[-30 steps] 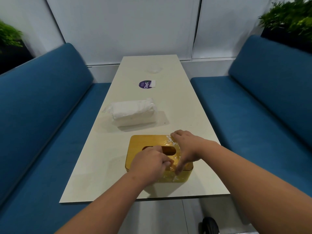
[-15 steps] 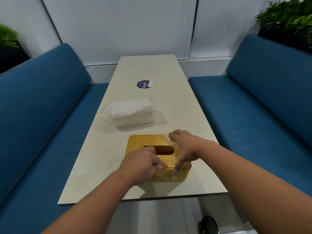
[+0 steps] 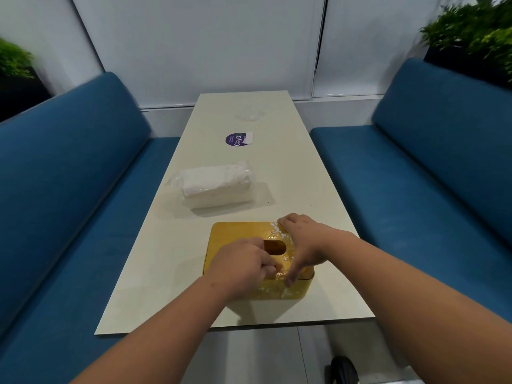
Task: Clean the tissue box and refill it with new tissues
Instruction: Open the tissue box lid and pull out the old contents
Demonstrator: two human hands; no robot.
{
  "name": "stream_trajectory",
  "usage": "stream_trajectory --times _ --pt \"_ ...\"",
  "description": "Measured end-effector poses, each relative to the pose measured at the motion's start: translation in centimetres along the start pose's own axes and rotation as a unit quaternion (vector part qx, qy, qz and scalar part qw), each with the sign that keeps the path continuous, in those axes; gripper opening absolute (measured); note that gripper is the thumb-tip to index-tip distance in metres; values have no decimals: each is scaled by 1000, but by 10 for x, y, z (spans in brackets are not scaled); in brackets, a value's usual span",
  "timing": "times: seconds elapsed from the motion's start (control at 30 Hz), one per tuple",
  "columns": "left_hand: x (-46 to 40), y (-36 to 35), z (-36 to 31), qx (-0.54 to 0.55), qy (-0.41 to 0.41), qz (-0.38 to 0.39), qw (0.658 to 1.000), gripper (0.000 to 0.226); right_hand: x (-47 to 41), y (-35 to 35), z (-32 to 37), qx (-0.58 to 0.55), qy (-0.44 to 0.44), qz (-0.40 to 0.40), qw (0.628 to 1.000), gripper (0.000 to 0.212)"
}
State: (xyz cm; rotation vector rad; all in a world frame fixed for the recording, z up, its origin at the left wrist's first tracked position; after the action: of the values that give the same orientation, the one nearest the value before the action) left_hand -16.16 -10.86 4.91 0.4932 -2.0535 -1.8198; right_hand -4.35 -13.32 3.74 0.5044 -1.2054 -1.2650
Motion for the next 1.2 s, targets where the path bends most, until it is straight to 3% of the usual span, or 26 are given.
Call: stream_trajectory --times 0.23,0.4,0.57,0.7,0.87,1.07,1.2 --pt "-7 5 5 0 25 -21 999 26 0 -1 0 -1 -1 -2 1000 139" --pt "7 -4 -5 -1 -31 5 1000 25 0 -1 0 0 2 -2 1000 138" --pt "0 1 6 6 -5 -1 1000 25 -1 -1 0 -1 -1 -2 1000 138" --pt "0 -2 -7 4 -41 2 999 22 -1 -1 0 2 0 -2 1000 138" --pt "14 5 24 3 -5 4 1000 25 0 -1 1 -5 1 1 1000 136" --pt "4 0 -14 -16 -57 -10 998 25 -1 -1 1 4 1 -2 1000 138" --pt "15 3 22 -4 -15 14 1000 24 -2 -2 0 -2 1 0 1000 137"
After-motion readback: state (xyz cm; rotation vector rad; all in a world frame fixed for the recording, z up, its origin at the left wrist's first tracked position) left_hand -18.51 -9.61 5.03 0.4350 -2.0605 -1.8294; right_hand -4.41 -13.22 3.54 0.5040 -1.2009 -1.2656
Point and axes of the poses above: each hand's wrist, its own x-axis away from the middle knuckle, its own y-axis out of the back of the hand, z = x × y, the point moved 8 cm from there along -x, towards the middle knuckle, and after that the axes turned 11 degrees about -x, right-handed, at the moved point
